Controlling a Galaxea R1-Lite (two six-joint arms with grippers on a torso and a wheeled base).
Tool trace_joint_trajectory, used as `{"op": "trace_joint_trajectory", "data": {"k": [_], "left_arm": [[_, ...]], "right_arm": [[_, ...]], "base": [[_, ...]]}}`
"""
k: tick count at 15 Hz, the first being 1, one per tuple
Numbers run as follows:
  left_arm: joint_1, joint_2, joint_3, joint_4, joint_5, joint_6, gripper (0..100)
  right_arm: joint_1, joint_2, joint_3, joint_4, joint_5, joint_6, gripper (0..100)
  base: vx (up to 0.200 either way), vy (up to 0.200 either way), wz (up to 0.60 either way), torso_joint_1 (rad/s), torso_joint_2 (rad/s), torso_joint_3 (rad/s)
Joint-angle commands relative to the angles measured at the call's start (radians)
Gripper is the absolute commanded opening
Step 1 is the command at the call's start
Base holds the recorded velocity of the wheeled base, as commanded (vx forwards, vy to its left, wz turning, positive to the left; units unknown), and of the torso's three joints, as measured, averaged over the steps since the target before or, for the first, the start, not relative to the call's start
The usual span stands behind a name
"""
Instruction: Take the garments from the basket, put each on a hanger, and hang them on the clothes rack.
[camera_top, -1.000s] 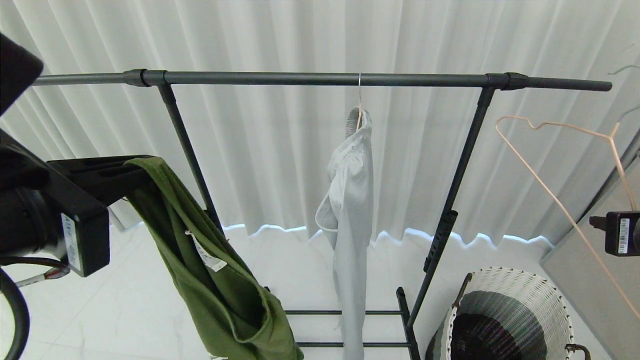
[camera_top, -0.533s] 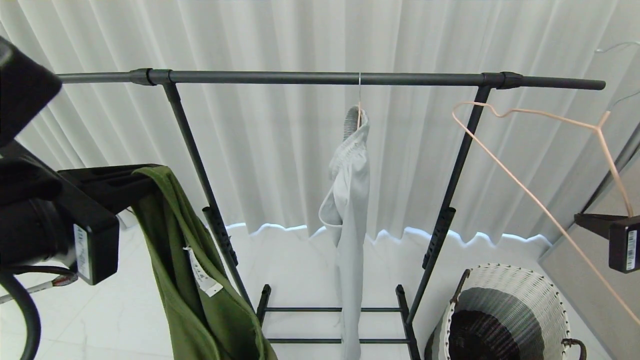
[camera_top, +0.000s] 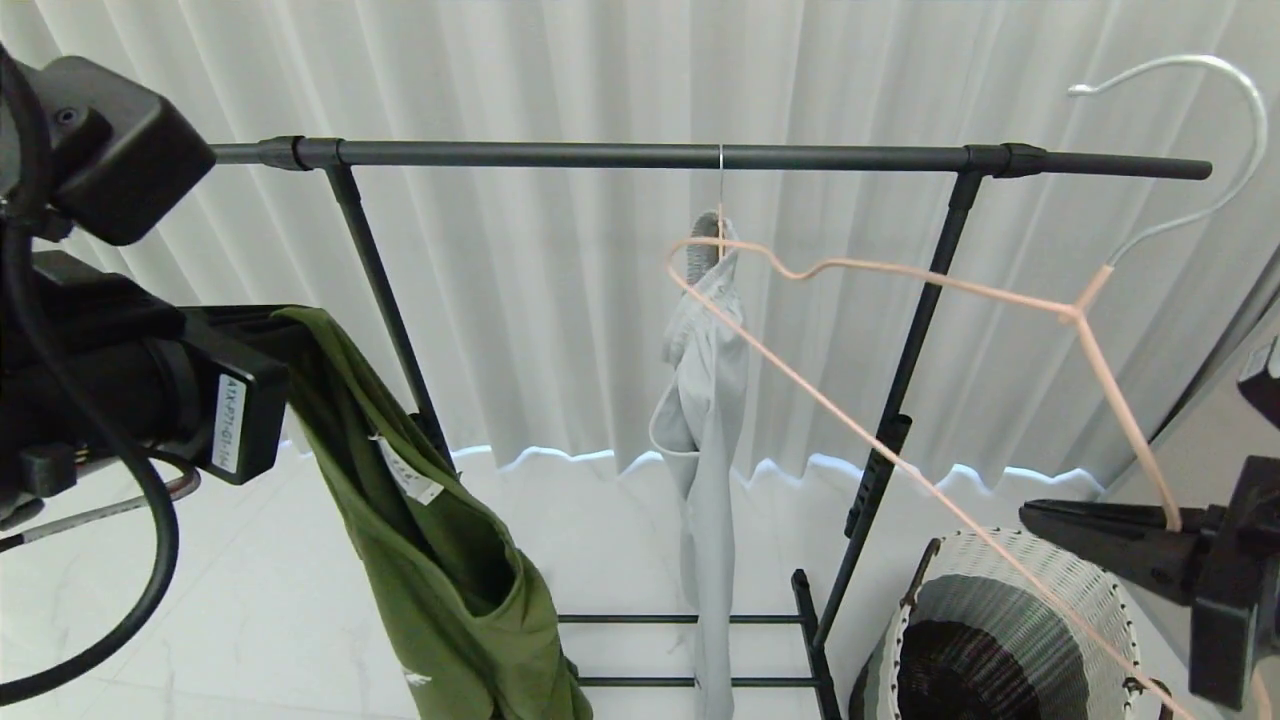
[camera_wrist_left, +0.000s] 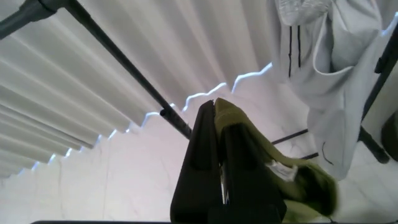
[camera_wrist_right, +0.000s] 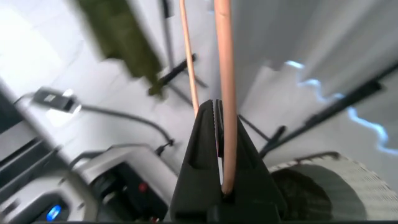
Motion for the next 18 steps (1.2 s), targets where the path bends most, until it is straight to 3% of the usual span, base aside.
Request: {"op": "trace_joint_trajectory", "data": {"k": [1, 4, 13, 18], "left_arm": [[0.008, 0.043, -0.011, 0.001, 0.001, -0.014, 0], [0.006, 0.091, -0.054, -0.001, 0.002, -0.098, 0], [-0.034, 0.118, -0.077, -0.002, 0.001, -0.152, 0], [-0.026, 0.120, -0.077, -0.002, 0.014, -0.149, 0]], "right_arm": [[0.116, 0.009, 0.034, -0.001, -0.001, 0.002, 0], [0.206, 0.027, 0.045, -0.003, -0.002, 0.006, 0], [0.286, 0.208, 0.043, -0.165, -0.001, 0.013, 0], [0.289, 0.210, 0.042, -0.170, -0.001, 0.011, 0]], "base": [[0.000, 0.000, 0.00, 0.000, 0.00, 0.000], [0.000, 0.000, 0.00, 0.000, 0.00, 0.000], [0.000, 0.000, 0.00, 0.000, 0.00, 0.000], [0.000, 0.000, 0.00, 0.000, 0.00, 0.000]]}}
